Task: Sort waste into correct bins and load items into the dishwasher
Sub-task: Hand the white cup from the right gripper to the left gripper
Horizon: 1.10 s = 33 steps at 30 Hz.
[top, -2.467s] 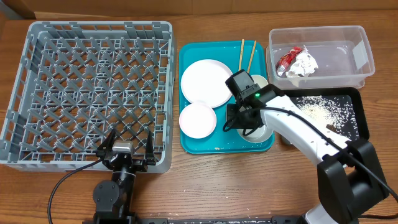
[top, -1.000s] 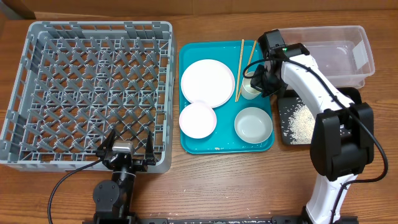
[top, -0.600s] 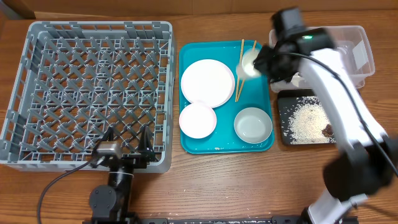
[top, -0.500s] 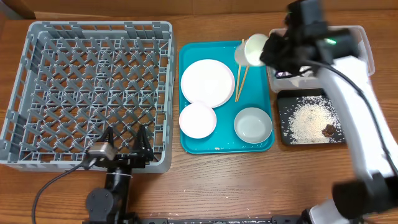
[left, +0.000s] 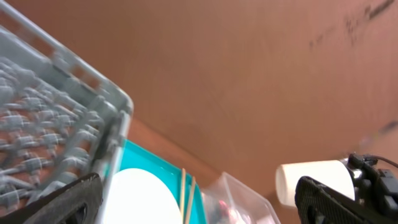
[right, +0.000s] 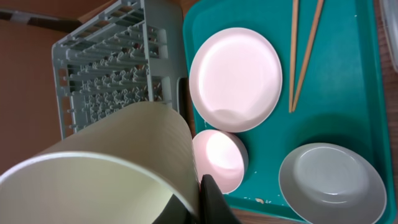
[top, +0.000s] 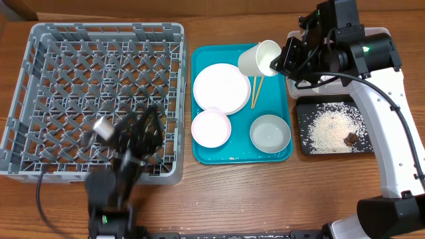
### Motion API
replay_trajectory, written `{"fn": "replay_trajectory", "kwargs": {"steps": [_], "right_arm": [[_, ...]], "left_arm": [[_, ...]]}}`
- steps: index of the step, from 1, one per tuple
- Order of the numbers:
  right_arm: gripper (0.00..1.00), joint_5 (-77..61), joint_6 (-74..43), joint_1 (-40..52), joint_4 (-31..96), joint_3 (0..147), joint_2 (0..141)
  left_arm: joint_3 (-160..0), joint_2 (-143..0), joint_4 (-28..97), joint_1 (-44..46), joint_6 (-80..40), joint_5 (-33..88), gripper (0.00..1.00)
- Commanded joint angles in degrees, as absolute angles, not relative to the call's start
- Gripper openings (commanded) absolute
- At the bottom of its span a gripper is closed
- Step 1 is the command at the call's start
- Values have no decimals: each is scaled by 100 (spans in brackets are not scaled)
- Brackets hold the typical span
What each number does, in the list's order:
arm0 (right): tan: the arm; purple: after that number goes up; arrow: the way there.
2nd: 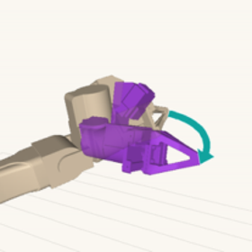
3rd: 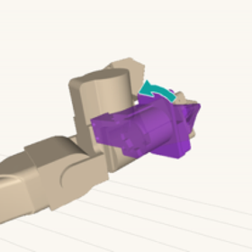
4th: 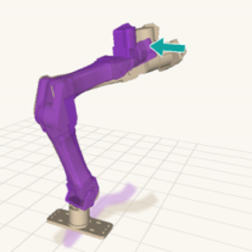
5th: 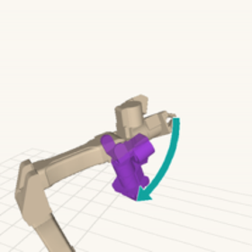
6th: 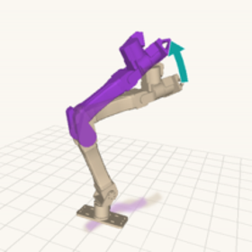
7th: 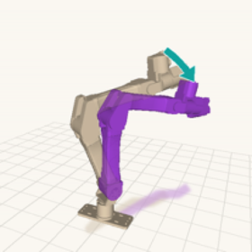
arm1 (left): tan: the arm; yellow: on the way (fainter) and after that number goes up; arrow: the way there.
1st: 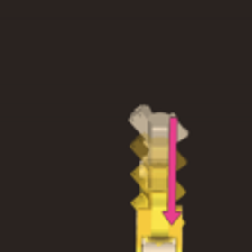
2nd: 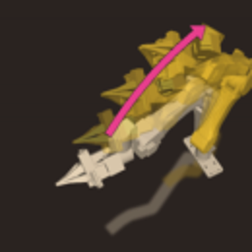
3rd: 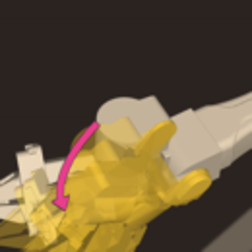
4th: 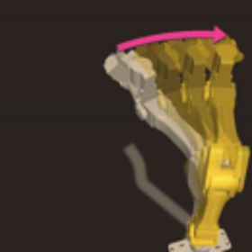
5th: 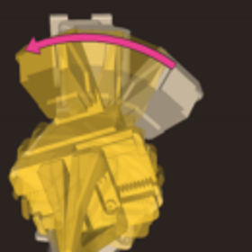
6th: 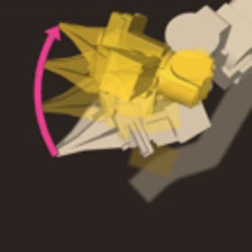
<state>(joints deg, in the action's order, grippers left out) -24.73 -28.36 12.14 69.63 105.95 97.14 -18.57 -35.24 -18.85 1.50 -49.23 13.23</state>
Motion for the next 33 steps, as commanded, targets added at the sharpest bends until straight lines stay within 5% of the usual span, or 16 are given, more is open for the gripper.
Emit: {"fn": "replay_trajectory", "kwargs": {"steps": [1, 10, 17, 24, 33], "right_arm": [[4, -2582, -2757, 1210, 6928, 10613, 9655], [4, -2818, -2650, 1210, 6934, 10613, 9655], [4, -3334, -2561, 1229, 6818, 10589, 9655], [4, -4641, -2591, 1229, 5647, 9625, 9655], [4, -6425, -2921, 1245, 3133, 8095, 9655]], "left_arm": [[-3341, -5030, -1929, 141, -4313, 3107, 100], [-6558, -8372, -1549, 158, -4213, 7784, 100], [-6735, -9577, -1487, 228, -7446, 7964, 100], [-6735, -10042, -1492, 305, -8086, 8615, 92], [-6735, -10040, -1616, 370, -7966, 8866, 98]]}}
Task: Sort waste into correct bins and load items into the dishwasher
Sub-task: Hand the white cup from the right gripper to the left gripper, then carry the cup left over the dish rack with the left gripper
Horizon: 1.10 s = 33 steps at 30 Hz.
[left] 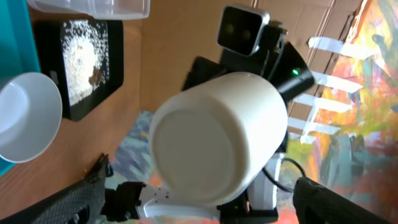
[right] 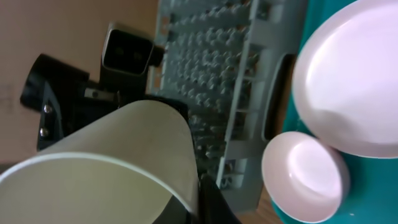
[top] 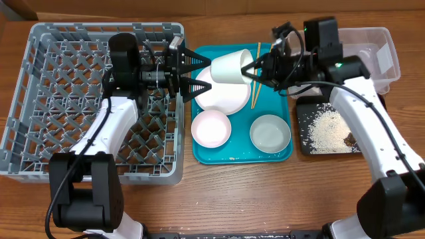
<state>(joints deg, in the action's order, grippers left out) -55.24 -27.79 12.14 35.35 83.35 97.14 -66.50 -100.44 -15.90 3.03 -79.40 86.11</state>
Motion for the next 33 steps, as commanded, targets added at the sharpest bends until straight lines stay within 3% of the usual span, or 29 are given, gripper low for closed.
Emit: {"fn": "replay_trajectory", "kwargs": {"steps": [1, 4, 14, 33], "right_arm": [[4, -6464, -2958, 1253, 2993, 8042, 9657], [4, -6458, -3002, 1361, 2893, 8009, 9719], [4, -6241, -3155, 1693, 2810, 8009, 9915], [4, -5787, -3610, 1806, 2193, 8009, 9915]], "left_arm": [[-6735, -10040, -1619, 390, -7959, 8864, 99], [-6735, -10040, -1616, 475, -7950, 8842, 97], [-6735, -10040, -1621, 604, -7950, 8930, 74], [-6735, -10040, -1660, 604, -7948, 9052, 81]]}}
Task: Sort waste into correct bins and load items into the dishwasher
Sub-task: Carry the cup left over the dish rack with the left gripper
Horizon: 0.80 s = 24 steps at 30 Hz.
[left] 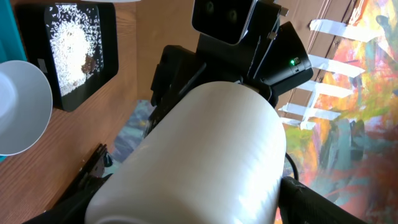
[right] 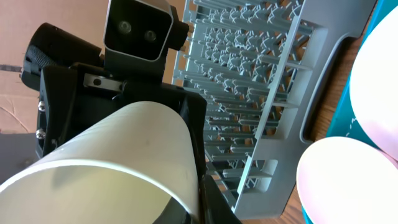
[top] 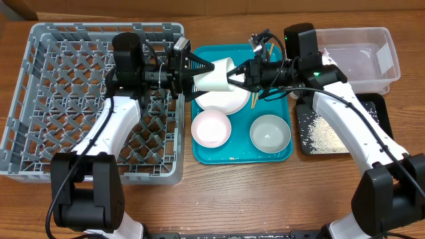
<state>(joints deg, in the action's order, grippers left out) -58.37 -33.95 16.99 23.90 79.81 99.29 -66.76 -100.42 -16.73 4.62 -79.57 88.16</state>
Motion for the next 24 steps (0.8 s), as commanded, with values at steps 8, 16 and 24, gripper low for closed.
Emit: {"fn": "replay_trajectory", "kwargs": {"steps": [8, 16, 24], "right_arm": [[4, -5780, -3605, 1835, 2171, 8009, 9915], [9, -5572, -3607, 1988, 2171, 8009, 9915], [57, -5575, -3601, 1734, 2176, 8009, 9915]], "left_arm": [[-6735, -10040, -1684, 604, -7948, 9052, 65], [-6735, -10040, -1684, 604, -7950, 9052, 47], [-6735, -10040, -2512, 443, -8103, 9052, 20]]}}
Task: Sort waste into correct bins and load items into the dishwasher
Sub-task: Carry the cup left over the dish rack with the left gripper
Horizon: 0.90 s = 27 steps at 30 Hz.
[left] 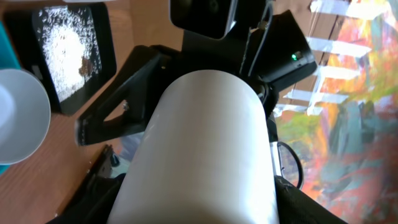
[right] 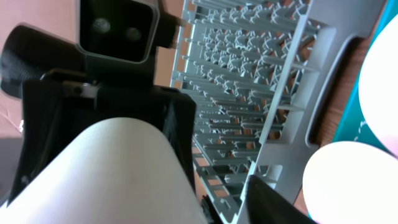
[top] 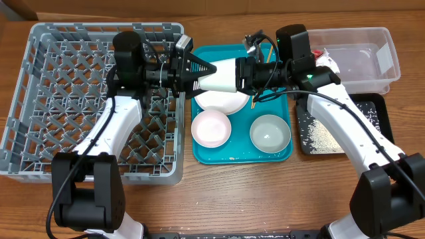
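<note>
A white paper cup (top: 224,75) lies on its side in the air above the teal tray (top: 199,154), caught between both arms. My left gripper (top: 202,72) is shut on its closed base end; in the left wrist view the cup (left: 205,155) fills the space between the dark fingers (left: 102,202). My right gripper (top: 247,73) is at the cup's open end with its jaws apart; in the right wrist view one finger (right: 273,199) stands clear of the cup wall (right: 112,174).
The grey dish rack (top: 40,99) takes up the left. On the tray lie a white plate (top: 222,101), a pink bowl (top: 211,128), a grey bowl (top: 270,133) and chopsticks (top: 254,101). A black tray with rice (top: 332,129) and a clear bin (top: 365,53) sit at the right.
My left fingers have come in against the cup's base and now grip it. My right gripper's jaws have parted, with one finger standing off the cup wall. The cup sits a little further left.
My right gripper first held the cup by its rim over the tray's far right corner, with the left arm low by the rack. Then both arms met over the tray, the left gripper open around the cup's base. Now the left holds it and the right is open.
</note>
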### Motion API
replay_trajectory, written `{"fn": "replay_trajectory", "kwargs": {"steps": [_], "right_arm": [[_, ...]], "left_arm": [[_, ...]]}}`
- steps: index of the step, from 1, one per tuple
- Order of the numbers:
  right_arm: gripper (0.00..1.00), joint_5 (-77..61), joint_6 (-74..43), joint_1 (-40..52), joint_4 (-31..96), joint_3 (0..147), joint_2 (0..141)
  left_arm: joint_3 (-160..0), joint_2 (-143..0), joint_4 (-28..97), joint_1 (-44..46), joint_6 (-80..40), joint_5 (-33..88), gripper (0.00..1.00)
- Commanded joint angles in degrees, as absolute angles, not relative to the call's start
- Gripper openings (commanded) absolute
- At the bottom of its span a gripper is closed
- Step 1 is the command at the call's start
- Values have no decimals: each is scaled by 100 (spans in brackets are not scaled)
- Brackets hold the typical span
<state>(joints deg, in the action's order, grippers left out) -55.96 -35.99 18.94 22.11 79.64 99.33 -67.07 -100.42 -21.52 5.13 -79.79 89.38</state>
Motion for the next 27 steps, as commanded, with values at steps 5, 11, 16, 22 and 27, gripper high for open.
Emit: {"fn": "replay_trajectory", "kwargs": {"steps": [5, 11, 16, 22, 27], "right_arm": [[66, -5575, -3437, 1308, 2357, 8009, 9913], [70, -5575, -2926, 707, 3041, 8009, 9900], [72, -5575, -2217, 390, 3715, 8014, 9815], [75, -5426, -1671, 237, 4281, 8025, 9760], [79, -5096, -1470, 239, 4565, 8025, 9760]], "left_arm": [[-6735, -10040, -3472, 104, -8667, 9050, 22], [-6735, -10040, -5339, -368, -9821, 9048, 19], [-6742, -10040, -7714, -854, -11463, 9056, 20], [-6746, -9950, -8390, -1398, -11935, 9056, 20], [-6886, -9942, -7970, -1658, -11730, 9056, 20]]}}
